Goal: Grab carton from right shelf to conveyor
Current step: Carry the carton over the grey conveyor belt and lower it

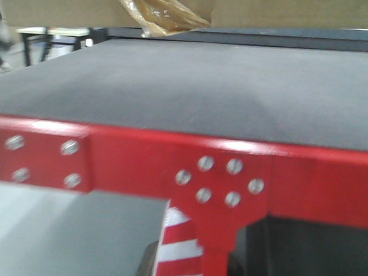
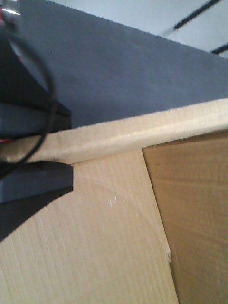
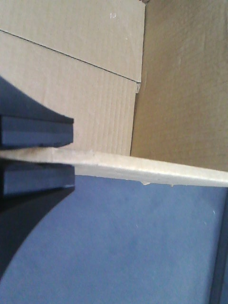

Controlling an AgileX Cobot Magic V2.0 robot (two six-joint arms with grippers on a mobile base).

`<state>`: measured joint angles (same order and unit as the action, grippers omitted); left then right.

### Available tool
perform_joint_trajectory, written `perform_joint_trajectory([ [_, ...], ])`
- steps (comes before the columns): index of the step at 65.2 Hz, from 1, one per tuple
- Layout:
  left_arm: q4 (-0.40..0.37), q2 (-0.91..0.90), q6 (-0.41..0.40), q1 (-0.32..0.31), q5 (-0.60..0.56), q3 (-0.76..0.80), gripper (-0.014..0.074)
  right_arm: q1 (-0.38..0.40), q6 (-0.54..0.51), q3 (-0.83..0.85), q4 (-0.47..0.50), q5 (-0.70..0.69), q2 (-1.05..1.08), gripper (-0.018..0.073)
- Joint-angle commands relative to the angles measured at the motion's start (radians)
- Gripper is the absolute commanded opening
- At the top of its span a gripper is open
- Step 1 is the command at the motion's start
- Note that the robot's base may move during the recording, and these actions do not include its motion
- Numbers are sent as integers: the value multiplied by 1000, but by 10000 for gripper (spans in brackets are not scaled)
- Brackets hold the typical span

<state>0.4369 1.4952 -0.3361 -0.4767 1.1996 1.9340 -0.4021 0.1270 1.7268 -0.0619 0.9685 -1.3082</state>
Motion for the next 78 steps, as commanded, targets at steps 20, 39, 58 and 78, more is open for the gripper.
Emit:
perform_joint_trajectory([
  [20, 73, -13, 11, 1, -1, 8, -17, 3, -12, 7, -40, -41, 13, -70],
  [39, 73, -13, 11, 1, -1, 8, -17, 3, -12, 7, -40, -41, 13, -70],
  [58, 73, -13, 11, 1, -1, 8, -17, 3, -12, 7, -40, -41, 11, -70],
  [78, 73, -13, 11, 1, -1, 8, -17, 3, -12, 7, -40, -41, 11, -70],
])
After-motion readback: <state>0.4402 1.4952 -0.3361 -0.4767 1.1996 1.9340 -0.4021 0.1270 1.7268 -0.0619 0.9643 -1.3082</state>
